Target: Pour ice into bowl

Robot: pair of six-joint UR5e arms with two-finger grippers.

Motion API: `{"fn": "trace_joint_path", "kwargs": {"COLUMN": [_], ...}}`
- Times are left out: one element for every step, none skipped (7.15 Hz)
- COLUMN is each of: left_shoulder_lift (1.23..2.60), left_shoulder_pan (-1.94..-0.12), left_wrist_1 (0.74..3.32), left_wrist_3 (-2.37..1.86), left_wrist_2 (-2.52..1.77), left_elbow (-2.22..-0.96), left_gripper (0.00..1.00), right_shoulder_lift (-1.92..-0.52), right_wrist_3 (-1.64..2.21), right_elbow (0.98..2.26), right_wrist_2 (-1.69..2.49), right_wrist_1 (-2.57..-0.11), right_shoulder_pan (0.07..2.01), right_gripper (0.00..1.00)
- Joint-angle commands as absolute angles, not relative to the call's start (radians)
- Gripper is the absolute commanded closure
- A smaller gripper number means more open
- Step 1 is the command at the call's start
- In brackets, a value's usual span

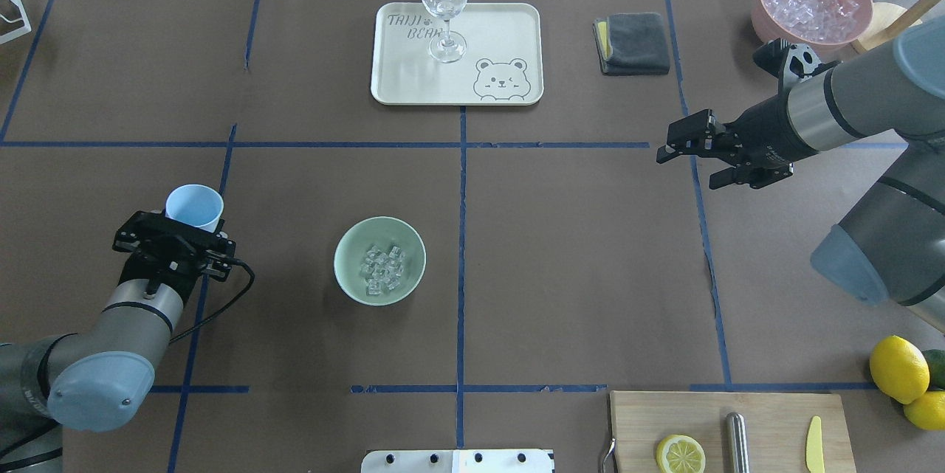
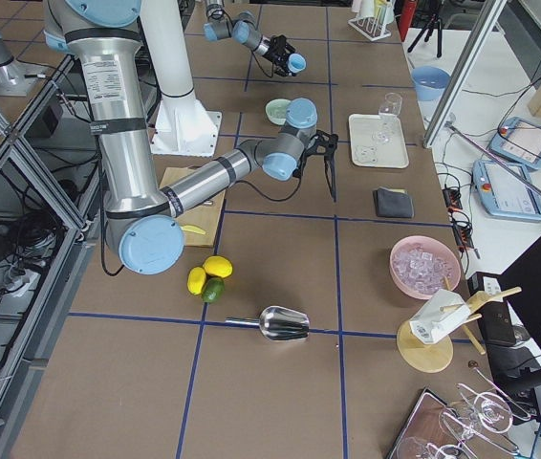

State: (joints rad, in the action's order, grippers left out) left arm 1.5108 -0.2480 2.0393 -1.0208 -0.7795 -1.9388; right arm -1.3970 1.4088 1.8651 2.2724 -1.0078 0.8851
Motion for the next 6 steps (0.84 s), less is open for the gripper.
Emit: {"fn": "trace_joint_path", "kwargs": {"left_shoulder_lift": [1.381, 1.305, 1.264, 1.262, 1.270, 1.272], "left_shoulder_pan": [-0.250, -0.250, -0.249, -0.247, -0.245, -0.241], "left_wrist_1": [2.127, 2.238, 2.367, 2.420, 2.446, 2.454], "left_wrist_3": [-1.396, -1.502, -1.515, -1.514, -1.572, -1.653], "left_wrist_2": [-0.687, -0.572, -0.554, -0.549, -0.549, -0.548], "left_elbow": [-1.936, -1.901, -1.863, -1.798, -1.736, -1.688], "left_gripper": [1.00, 1.00, 1.00, 1.00, 1.00, 1.00], "right_shoulder_lift": [-1.396, -1.394, -1.394, -1.391, -1.393, -1.394], "right_wrist_3": [1.407, 1.407, 1.405, 1.407, 1.410, 1.411], "right_elbow": [1.865, 1.865, 1.865, 1.868, 1.884, 1.891], "right_wrist_2": [2.270, 2.270, 2.270, 2.270, 2.270, 2.269], "right_wrist_1": [-1.008, -1.008, -1.008, -1.008, -1.008, -1.008], "right_shoulder_pan": [0.885, 0.885, 0.885, 0.887, 0.888, 0.888], "right_gripper": [0.00, 0.00, 0.00, 0.00, 0.00, 0.00]}}
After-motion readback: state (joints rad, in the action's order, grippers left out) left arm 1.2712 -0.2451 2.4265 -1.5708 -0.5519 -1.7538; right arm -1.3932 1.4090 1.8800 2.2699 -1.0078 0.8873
